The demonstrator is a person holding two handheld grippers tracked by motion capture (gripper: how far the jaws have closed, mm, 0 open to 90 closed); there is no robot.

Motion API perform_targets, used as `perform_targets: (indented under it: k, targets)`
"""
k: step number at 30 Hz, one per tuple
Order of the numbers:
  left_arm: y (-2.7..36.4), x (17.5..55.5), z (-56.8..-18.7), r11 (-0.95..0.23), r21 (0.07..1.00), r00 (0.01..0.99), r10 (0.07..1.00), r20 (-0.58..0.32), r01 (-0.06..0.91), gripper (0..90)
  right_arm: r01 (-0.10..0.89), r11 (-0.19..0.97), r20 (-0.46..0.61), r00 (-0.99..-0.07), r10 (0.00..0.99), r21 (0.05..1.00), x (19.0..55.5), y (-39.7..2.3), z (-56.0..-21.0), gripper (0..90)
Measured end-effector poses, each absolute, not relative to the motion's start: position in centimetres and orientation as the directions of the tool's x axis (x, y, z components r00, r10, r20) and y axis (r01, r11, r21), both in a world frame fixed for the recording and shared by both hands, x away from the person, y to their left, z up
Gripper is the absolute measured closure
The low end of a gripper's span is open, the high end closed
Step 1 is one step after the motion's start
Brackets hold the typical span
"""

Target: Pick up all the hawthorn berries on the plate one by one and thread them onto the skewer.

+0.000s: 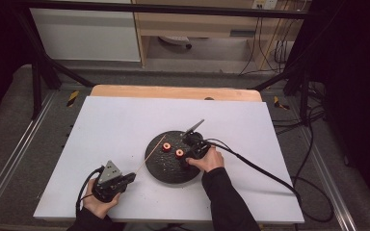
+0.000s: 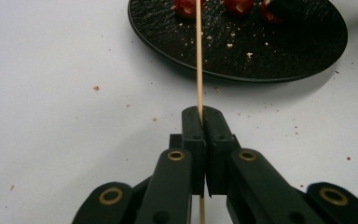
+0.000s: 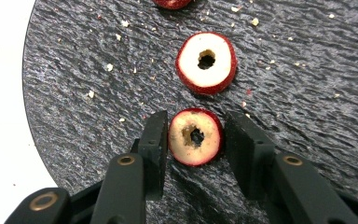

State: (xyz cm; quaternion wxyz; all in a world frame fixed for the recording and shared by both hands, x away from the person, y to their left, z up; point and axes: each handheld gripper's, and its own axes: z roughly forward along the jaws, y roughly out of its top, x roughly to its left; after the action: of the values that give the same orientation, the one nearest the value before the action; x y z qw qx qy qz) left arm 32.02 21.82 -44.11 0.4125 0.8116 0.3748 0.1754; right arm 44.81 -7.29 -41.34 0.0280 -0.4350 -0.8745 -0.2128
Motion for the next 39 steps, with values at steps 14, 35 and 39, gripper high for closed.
perform_targets:
  k: [14, 35, 39]
  targets:
    - [21.7, 31.8, -44.0, -0.372, 0.809, 0.656, 0.754, -0.021, 0.454, 88.0, 0.77, 0.463, 0.278, -0.606, 0.745, 0.439, 44.0, -8.1, -39.3, 62.1]
    - [21.3, 31.4, -44.0, -0.341, 0.828, 0.653, 0.757, -0.039, 0.445, 88.0, 0.688, 0.069, 0.479, -0.57, 0.667, 0.723, 41.8, -10.4, -39.7, 62.3]
    - [21.2, 31.4, -44.0, -0.336, 0.83, 0.652, 0.757, -0.043, 0.446, 88.0, 0.651, -0.008, 0.496, -0.571, 0.654, 0.759, 41.5, -10.2, -40.2, 62.3]
